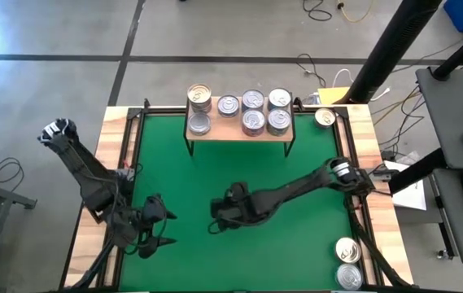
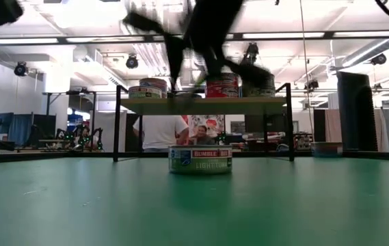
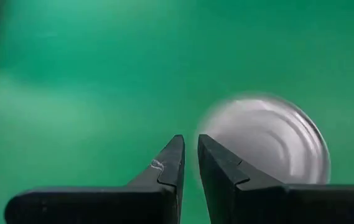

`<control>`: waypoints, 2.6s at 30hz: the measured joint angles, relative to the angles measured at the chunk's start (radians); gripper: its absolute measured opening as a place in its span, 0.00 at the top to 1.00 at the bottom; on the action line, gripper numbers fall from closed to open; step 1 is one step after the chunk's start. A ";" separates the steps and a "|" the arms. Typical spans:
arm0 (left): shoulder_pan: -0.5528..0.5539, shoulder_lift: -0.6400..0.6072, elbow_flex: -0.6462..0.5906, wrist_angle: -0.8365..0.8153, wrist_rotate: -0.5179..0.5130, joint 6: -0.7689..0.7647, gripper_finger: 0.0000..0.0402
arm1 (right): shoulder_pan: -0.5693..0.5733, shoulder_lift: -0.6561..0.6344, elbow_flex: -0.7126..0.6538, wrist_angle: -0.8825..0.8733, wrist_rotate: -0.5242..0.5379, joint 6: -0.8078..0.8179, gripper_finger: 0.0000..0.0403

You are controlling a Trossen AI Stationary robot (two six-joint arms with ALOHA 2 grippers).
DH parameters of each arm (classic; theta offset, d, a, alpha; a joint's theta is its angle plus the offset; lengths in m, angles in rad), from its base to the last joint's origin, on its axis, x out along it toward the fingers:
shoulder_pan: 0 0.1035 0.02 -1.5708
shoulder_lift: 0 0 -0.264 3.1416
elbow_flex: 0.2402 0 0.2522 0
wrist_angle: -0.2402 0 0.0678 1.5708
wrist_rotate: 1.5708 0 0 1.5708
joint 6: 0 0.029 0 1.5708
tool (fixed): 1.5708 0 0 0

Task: Stack canned seafood by type on shelf
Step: Stack the green white tuna can on top of the green white tuna can on the shelf

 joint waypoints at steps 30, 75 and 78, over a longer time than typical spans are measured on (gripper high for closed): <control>-0.207 0.353 -0.017 0.157 -0.227 -0.324 0.09 | -0.046 -0.002 -0.243 -0.193 -0.181 -0.200 0.91; 0.514 0.428 -0.291 0.692 0.229 0.752 0.01 | -0.009 0.058 -0.180 0.217 -0.241 -0.993 0.44; 0.524 0.493 -0.248 0.694 0.236 0.779 0.01 | -0.021 0.058 -0.180 0.223 -0.252 -1.018 0.43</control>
